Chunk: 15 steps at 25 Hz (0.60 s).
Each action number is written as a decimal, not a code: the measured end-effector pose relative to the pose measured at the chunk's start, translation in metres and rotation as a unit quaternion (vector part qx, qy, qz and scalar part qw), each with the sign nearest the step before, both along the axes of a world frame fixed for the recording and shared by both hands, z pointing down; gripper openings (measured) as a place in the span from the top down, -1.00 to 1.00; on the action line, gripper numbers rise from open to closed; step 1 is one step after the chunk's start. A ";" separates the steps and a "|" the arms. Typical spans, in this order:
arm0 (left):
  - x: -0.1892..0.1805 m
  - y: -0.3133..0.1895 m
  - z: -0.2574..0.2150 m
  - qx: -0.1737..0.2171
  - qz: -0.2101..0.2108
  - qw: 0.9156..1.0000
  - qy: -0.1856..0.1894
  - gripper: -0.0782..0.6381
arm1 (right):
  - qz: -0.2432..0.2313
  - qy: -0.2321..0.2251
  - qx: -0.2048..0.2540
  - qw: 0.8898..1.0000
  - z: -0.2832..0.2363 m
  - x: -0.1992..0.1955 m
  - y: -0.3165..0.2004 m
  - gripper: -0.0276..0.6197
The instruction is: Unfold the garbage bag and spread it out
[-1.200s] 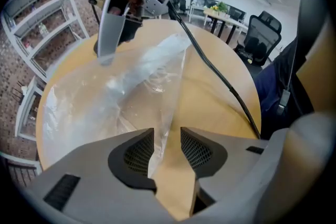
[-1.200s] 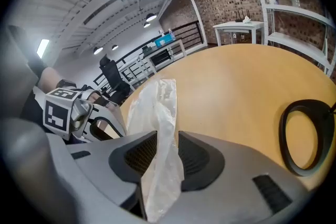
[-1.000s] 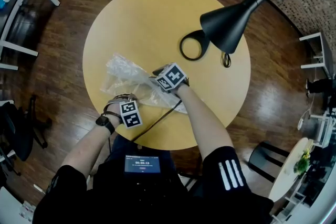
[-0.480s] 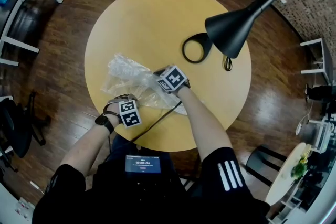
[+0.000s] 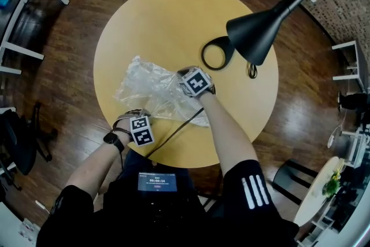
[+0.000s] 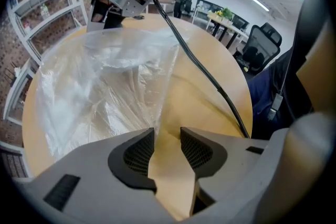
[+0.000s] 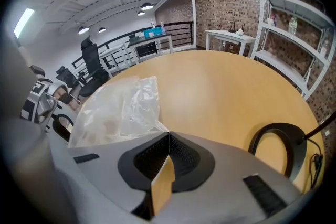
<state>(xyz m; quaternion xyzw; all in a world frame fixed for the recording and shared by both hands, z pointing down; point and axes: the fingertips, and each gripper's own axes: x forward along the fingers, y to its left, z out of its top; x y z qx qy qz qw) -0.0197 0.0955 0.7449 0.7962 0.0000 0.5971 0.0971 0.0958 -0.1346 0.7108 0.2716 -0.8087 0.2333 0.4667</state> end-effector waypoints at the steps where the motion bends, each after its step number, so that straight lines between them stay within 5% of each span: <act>1: -0.001 0.002 0.000 -0.001 -0.002 1.000 0.001 0.33 | 0.000 0.005 0.010 1.000 -0.002 0.000 -0.004 0.89; 10: -0.003 0.008 -0.002 -0.012 -0.013 1.000 0.007 0.33 | 0.002 0.082 0.023 0.996 0.017 0.022 -0.016 0.89; 15: -0.004 0.007 0.000 -0.011 -0.008 1.000 0.005 0.33 | 0.023 0.068 0.024 0.997 0.017 0.024 -0.021 0.88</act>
